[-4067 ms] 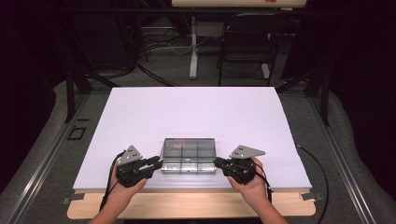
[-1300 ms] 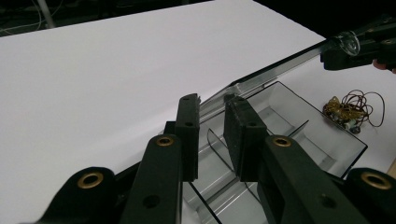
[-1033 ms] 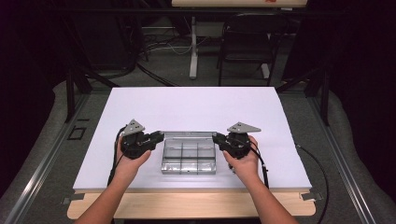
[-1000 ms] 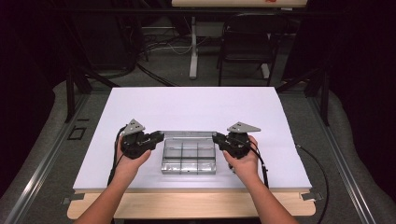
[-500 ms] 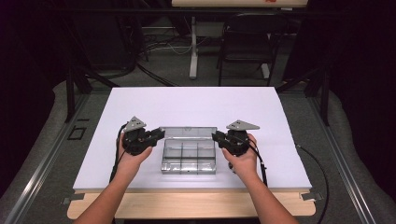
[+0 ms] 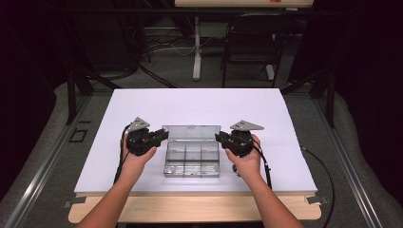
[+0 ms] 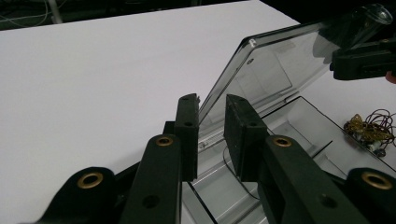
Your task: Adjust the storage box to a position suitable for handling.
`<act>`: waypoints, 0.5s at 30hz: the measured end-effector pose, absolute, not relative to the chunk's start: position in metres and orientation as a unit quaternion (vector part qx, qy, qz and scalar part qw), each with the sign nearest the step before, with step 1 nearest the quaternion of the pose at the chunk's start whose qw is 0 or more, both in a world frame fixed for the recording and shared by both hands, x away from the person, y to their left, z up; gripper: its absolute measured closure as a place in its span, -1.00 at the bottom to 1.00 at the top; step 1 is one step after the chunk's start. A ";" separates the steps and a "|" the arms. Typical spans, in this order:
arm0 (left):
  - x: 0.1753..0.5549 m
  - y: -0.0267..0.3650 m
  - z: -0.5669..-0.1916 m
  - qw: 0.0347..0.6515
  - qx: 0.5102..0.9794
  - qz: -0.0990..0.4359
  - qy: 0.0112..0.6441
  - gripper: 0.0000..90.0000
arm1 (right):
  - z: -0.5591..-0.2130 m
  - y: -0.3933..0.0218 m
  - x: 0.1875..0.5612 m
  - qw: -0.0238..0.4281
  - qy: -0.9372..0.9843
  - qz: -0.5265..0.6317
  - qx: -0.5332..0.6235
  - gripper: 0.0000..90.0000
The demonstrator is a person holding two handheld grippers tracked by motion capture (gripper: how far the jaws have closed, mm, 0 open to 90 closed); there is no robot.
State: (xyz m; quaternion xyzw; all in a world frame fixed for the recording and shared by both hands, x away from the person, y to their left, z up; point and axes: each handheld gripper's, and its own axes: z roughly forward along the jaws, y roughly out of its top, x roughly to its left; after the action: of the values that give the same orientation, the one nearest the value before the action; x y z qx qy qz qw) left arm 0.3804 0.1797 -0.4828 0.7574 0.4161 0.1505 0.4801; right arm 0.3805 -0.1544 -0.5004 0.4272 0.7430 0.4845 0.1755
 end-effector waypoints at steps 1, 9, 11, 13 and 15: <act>0.380 0.180 -0.483 0.480 0.757 0.150 0.416 0.68 | -0.500 -0.154 0.381 0.175 0.743 0.484 0.427 0.68; 0.384 0.178 -0.487 0.476 0.757 0.151 0.420 0.66 | -0.501 -0.154 0.383 0.174 0.742 0.485 0.429 0.66; 0.386 0.178 -0.487 0.473 0.760 0.148 0.420 0.65 | -0.501 -0.154 0.383 0.174 0.741 0.485 0.430 0.66; 0.386 0.178 -0.488 0.473 0.760 0.148 0.421 0.65 | -0.501 -0.154 0.383 0.173 0.742 0.484 0.430 0.66; 0.388 0.177 -0.489 0.473 0.760 0.150 0.421 0.63 | -0.501 -0.154 0.384 0.171 0.741 0.486 0.431 0.66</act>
State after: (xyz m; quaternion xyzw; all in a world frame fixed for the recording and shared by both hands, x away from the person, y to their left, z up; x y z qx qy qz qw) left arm 0.3877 0.1767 -0.4893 0.7596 0.4206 0.1501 0.4727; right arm 0.3841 -0.1540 -0.5005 0.4307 0.7412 0.4855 0.1714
